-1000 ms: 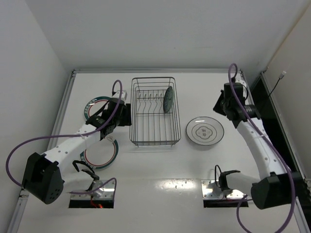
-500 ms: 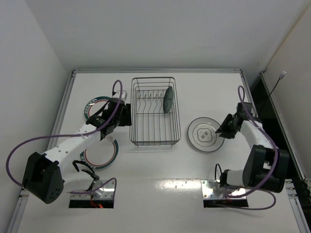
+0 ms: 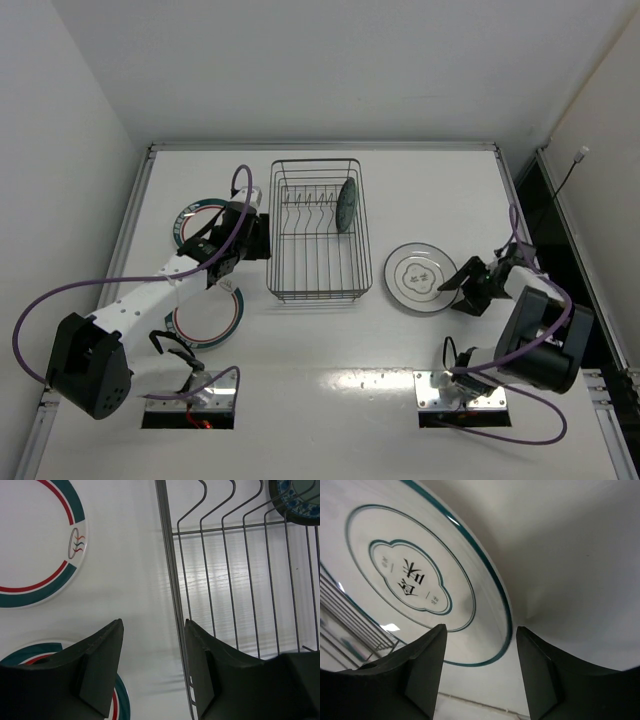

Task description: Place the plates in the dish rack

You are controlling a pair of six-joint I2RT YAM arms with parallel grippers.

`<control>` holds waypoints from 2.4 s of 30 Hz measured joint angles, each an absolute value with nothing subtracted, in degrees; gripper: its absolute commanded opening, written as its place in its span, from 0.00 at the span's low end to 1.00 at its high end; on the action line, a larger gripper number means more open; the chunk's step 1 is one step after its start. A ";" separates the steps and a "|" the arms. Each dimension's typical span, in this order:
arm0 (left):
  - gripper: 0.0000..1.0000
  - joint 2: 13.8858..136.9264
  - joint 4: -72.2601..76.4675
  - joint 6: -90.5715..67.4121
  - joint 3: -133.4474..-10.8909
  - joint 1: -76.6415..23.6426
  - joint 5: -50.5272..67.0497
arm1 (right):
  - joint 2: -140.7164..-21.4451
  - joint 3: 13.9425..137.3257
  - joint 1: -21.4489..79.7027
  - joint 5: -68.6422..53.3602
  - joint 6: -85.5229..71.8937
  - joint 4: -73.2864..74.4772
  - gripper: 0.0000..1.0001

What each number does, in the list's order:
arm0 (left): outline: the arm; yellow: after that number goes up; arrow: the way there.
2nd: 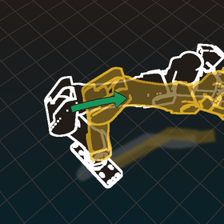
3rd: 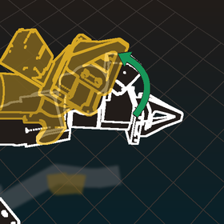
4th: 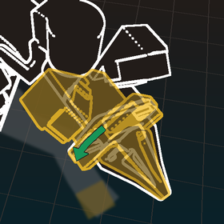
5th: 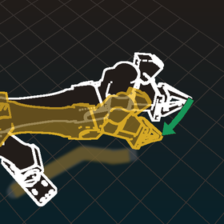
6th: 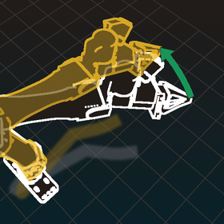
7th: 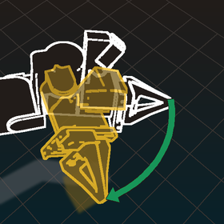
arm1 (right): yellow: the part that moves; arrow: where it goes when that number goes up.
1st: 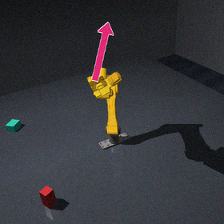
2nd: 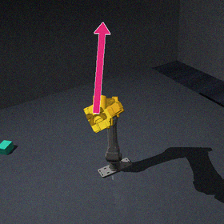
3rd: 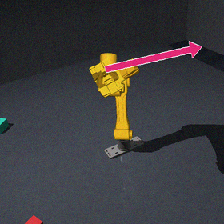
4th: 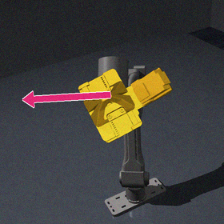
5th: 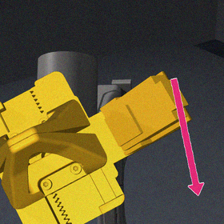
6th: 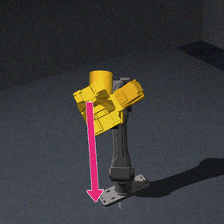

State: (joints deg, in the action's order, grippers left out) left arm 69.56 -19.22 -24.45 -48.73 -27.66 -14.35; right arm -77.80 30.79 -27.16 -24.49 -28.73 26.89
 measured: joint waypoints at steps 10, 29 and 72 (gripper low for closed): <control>0.49 70.08 -19.22 -24.45 -48.73 -27.66 -14.37 | -84.71 28.27 -27.64 -34.76 -30.35 19.86 0.40; 0.49 70.13 -19.20 -24.45 -48.73 -27.66 -14.37 | -85.21 27.40 -30.13 -41.08 -30.02 15.97 0.00; 0.49 70.26 -20.95 -26.20 -48.73 -27.66 -21.26 | -101.62 92.20 45.34 57.76 -56.93 47.40 0.00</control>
